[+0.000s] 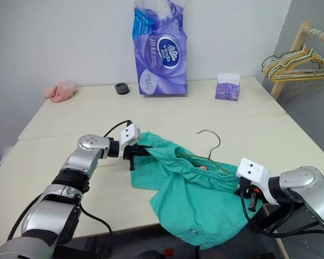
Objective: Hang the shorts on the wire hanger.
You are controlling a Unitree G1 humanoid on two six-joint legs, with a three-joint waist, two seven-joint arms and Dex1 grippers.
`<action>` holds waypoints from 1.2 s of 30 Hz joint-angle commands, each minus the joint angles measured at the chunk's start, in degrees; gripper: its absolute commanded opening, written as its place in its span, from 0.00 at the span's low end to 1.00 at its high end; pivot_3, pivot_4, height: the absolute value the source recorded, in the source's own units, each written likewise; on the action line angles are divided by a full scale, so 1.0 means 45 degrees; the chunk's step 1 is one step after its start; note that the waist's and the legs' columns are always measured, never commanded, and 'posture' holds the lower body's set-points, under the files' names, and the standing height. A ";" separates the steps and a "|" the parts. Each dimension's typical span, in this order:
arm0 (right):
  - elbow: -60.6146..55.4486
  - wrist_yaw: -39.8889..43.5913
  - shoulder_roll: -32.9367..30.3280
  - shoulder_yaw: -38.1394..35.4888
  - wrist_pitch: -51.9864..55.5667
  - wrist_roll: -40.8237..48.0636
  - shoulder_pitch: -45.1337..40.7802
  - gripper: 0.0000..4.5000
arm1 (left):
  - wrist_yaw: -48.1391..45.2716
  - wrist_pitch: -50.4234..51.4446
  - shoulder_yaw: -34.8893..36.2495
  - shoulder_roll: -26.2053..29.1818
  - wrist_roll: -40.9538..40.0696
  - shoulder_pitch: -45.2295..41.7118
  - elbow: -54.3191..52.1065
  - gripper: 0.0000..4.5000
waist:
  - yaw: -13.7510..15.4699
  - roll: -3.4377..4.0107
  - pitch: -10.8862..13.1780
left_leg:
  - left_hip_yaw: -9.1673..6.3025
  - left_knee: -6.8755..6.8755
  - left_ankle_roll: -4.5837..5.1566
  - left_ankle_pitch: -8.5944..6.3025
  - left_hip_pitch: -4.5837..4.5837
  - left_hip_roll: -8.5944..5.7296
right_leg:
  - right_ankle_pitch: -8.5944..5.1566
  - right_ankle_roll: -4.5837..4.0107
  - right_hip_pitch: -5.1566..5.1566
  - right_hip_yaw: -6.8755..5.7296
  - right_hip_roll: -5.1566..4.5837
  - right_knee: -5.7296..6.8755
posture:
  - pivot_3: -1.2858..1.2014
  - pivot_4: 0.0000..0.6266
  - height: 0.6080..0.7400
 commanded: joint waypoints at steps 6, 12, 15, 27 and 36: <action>0.0091 -0.0596 0.0840 0.0021 -0.0087 -0.0032 -0.1210 0.00 | -0.0006 0.1099 0.0646 -0.0329 -0.0890 0.0107 -0.1650 0.01 | -0.0002 -0.0008 0.0005 | 0.0000 0.0000 0.0000 0.0000 -0.0001 0.0000 | 0.0000 0.0000 0.0000 0.0002 0.0000 -0.0001 | 0.42 0.09 1.00; 0.0167 -0.0647 0.0886 -0.0093 -0.0016 0.0092 -0.1266 0.00 | 0.0193 0.1895 0.1018 -0.0335 -0.1330 0.0484 -0.2524 0.20 | 0.0007 -0.0008 0.0006 | 0.0000 -0.0003 0.0000 0.0000 -0.0001 0.0000 | 0.0000 0.0000 0.0000 0.0003 0.0000 0.0001 | 0.43 0.08 1.00; 0.0133 -0.0620 0.0802 -0.0243 0.0018 0.0151 -0.1171 0.00 | 0.0355 0.1475 0.0865 -0.0173 -0.1000 0.0638 -0.2405 0.40 | 0.0010 -0.0008 0.0006 | 0.0001 -0.0002 0.0000 0.0000 -0.0001 0.0000 | 0.0000 0.0000 0.0001 0.0004 0.0000 0.0000 | 0.43 0.08 1.00; -0.1090 -0.2222 0.2924 -0.4338 0.3465 0.2519 0.0784 0.00 | 0.2170 0.1160 0.1724 -0.0514 -0.1400 0.0283 -0.2588 0.81 | 0.0047 -0.0047 0.0042 | -0.0007 -0.0004 -0.0001 0.0000 -0.0009 0.0000 | 0.0001 0.0000 -0.0001 0.0001 -0.0003 -0.0001 | 0.41 0.13 1.00; -0.3075 -0.5469 0.7310 -0.9826 0.8158 0.3112 0.2117 0.00 | 0.3042 0.6156 -0.0016 -0.2595 -0.2972 0.1043 -0.9082 0.81 | -0.0073 0.0026 0.0174 | 0.0006 -0.0005 0.0002 -0.0002 -0.0007 -0.0003 | 0.0000 0.0001 0.0004 0.0018 -0.0014 0.0004 | 0.37 0.21 1.00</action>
